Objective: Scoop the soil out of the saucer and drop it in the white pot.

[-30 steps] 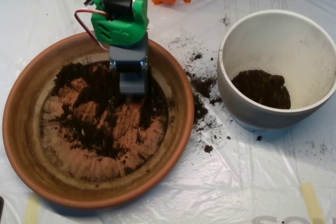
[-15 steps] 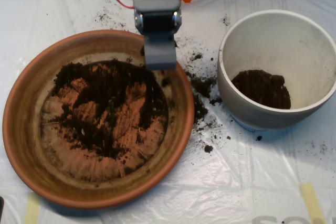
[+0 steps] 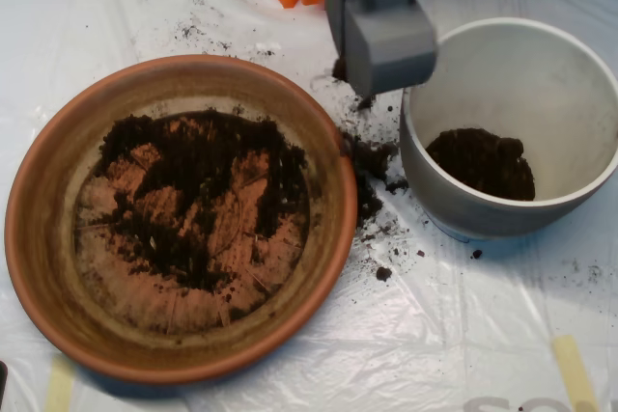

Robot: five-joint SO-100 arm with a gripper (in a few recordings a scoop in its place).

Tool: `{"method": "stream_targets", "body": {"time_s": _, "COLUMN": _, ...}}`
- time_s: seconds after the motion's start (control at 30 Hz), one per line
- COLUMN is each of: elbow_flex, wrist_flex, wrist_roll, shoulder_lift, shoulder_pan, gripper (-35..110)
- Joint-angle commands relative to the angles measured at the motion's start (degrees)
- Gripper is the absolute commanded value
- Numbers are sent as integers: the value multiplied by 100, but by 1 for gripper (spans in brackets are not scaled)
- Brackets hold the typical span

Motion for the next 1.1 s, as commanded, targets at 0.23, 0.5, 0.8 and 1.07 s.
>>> {"method": "stream_targets", "body": {"time_s": 0.23, "elbow_flex": -1037, "wrist_flex": 70, "wrist_roll": -765, "shoulder_lift": -554, "shoulder_pan": -1406, "gripper": 0}}
{"method": "stream_targets", "body": {"time_s": 0.5, "elbow_flex": -703, "wrist_flex": 62, "wrist_roll": -809, "shoulder_lift": -835, "shoulder_pan": -1696, "gripper": 16}}
{"method": "stream_targets", "body": {"time_s": 0.8, "elbow_flex": -475, "wrist_flex": 70, "wrist_roll": -835, "shoulder_lift": -598, "shoulder_pan": -1635, "gripper": 26}}
{"method": "stream_targets", "body": {"time_s": 1.07, "elbow_flex": -132, "wrist_flex": 70, "wrist_roll": -896, "shoulder_lift": -334, "shoulder_pan": -1731, "gripper": 30}}
